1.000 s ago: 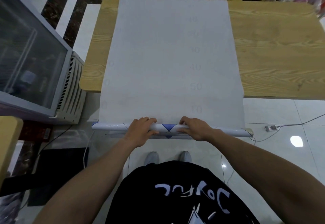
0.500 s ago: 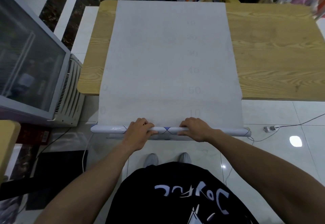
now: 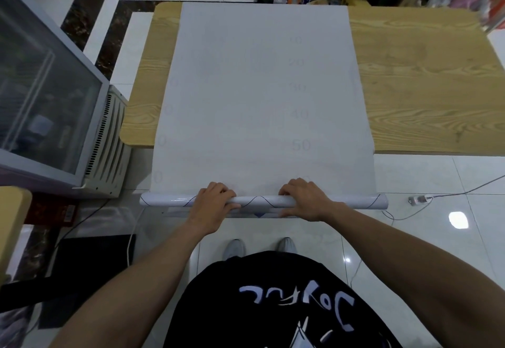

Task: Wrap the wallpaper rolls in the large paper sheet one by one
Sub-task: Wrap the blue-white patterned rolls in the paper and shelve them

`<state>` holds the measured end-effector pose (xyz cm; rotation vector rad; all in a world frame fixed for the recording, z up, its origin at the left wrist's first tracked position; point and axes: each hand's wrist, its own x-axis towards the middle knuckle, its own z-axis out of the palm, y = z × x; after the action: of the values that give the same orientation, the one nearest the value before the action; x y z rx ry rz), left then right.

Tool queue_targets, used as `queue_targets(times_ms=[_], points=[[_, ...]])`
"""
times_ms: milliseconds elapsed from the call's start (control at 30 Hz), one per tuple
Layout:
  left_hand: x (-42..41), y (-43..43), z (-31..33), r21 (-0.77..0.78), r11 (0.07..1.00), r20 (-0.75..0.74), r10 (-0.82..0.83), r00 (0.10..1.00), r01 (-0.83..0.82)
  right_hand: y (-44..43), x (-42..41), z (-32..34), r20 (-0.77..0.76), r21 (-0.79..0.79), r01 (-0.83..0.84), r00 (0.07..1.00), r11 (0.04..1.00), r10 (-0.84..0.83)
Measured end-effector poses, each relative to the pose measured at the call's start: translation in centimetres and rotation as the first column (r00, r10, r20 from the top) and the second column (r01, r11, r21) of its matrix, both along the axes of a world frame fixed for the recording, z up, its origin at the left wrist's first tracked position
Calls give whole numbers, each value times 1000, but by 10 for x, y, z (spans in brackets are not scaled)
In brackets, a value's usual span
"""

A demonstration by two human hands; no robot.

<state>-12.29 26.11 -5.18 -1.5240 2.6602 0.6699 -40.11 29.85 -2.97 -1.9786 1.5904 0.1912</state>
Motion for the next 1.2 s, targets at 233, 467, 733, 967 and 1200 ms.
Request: queue_targets(times_ms=[233,467,733,967,1200], points=[[-2,-1,7,110,991,15,73,997,-74,0,0,0,41,60,85,995,995,-87],[1,-2,5,52,998,-28,35,999,-34,2,0,2,12,22,99,995,995,-99],[0,-9,7,46,997,-21,57,998,-56,-3,-3,4,-44,-11,58,997,998,-59],[0,-11,12,78,995,-2,61,998,-61,-2,-7,7,-10,-11,80,997,997,-80],[1,-17,6,24,999,-13,34,999,-33,-4,-7,4,-46,-43,39,998,998,-41]])
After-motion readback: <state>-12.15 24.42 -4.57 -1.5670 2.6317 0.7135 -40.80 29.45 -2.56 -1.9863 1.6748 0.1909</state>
